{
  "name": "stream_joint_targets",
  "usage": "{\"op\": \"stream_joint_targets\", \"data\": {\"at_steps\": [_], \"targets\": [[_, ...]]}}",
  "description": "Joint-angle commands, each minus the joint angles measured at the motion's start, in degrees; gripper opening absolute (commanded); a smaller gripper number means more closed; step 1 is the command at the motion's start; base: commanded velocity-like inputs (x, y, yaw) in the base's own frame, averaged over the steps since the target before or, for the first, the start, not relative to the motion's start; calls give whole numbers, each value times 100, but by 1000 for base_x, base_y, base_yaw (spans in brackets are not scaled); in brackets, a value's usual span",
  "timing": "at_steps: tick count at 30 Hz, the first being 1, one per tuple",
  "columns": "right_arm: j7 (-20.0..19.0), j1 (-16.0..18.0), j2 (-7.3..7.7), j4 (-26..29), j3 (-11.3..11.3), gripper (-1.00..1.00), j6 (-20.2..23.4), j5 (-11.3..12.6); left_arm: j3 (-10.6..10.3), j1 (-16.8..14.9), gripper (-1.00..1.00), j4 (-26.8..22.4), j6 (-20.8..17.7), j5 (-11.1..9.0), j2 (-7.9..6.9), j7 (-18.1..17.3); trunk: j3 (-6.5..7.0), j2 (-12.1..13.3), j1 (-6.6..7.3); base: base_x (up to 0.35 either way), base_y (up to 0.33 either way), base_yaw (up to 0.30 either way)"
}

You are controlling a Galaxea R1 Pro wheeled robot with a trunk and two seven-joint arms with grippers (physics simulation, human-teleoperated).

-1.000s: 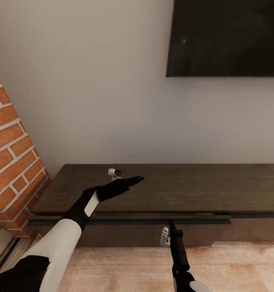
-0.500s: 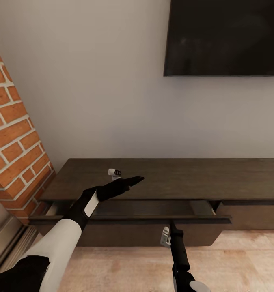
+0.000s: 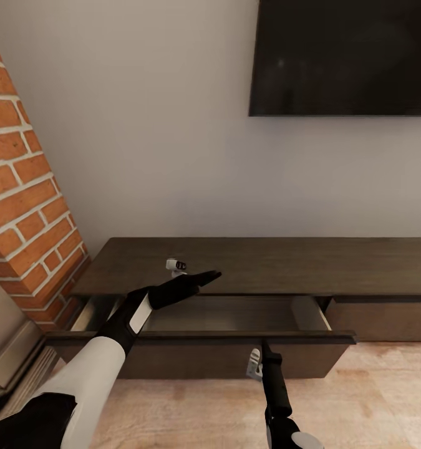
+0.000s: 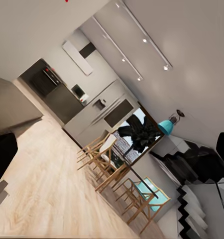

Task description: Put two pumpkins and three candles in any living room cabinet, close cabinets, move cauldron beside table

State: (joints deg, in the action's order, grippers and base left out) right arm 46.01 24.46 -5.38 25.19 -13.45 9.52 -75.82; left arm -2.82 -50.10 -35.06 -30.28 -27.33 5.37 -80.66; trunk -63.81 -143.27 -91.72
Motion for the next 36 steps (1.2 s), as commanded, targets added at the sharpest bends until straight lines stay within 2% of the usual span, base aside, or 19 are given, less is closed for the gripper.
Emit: {"op": "stream_joint_targets", "data": {"at_steps": [1, 7, 36], "targets": [[-48, -2, 2, 0, 35, -100, -21, 50, 0, 0, 100, -1, 0, 0, 0, -1, -1, 0, 0, -317, 0, 0], [-51, -2, 8, -3, 41, -100, -15, 50, 0, 0, 100, -1, -1, -1, 0, -2, -1, 0, 0, -291, 0, 0], [-52, -2, 10, -5, 36, -100, -20, 50, 0, 0, 100, -1, 1, -1, 0, -2, -1, 0, 0, -132, 0, 0]]}}
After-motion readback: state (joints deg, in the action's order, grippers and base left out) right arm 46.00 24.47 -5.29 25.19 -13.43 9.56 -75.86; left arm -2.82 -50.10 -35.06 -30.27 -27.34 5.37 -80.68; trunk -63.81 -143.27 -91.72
